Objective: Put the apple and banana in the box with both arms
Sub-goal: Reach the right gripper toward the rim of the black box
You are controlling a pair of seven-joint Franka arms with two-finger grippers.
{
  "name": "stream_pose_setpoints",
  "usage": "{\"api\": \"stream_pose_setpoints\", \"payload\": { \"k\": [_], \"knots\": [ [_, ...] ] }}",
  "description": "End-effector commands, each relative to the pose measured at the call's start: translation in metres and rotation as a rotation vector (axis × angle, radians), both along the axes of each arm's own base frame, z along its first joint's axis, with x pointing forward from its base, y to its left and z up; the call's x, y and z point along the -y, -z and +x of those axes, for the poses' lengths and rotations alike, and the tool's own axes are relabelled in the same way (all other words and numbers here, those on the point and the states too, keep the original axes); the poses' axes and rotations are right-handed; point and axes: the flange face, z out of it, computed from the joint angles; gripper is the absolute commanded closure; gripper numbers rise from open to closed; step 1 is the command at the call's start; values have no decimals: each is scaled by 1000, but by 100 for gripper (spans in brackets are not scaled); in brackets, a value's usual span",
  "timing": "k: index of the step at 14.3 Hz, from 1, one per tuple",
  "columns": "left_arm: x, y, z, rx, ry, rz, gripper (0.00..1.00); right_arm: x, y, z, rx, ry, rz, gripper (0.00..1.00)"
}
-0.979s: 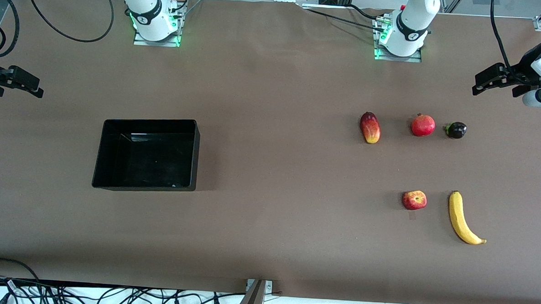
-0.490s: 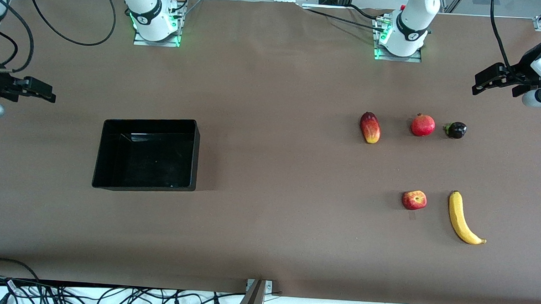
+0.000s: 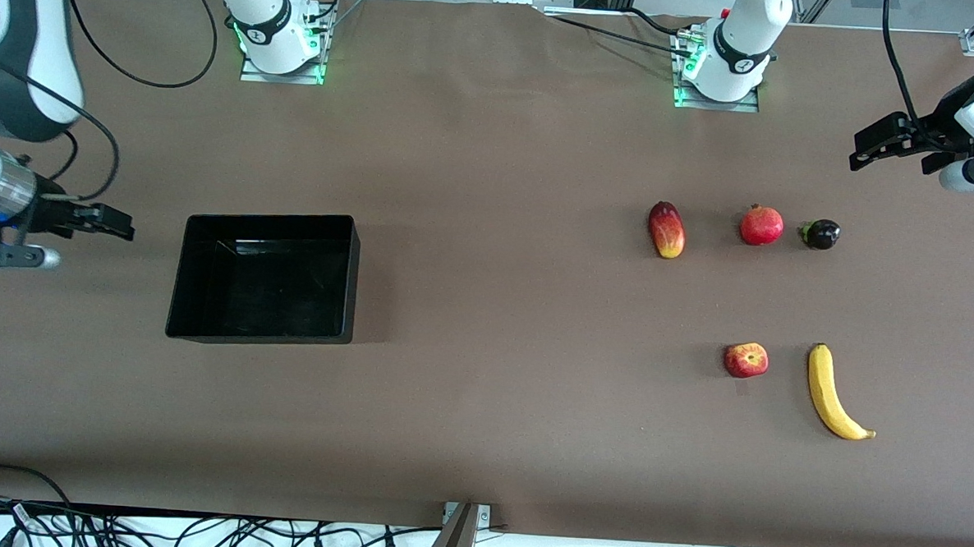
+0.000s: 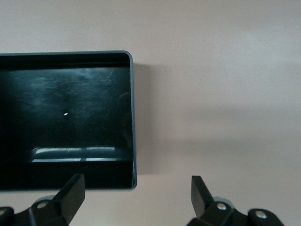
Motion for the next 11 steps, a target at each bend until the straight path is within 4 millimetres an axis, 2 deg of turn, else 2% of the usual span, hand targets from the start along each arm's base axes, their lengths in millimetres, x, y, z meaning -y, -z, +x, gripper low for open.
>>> {"api": "stream_pose_setpoints", "payload": {
  "k": [1, 4, 6, 8, 11],
  "knots": [
    [4, -6, 4, -4, -14, -22, 0, 1, 57, -23, 92, 21, -8, 0],
    [1, -7, 4, -2, -12, -23, 0, -1, 126, -40, 165, 35, -20, 0],
    [1, -6, 4, -2, -17, -22, 0, -2, 154, -40, 188, 27, -26, 0],
    [1, -7, 4, -1, -18, -22, 0, -2, 169, -39, 195, 28, -28, 3],
    [1, -7, 4, -1, -17, -22, 0, -5, 180, -40, 221, 18, -30, 67]
  ]
}}
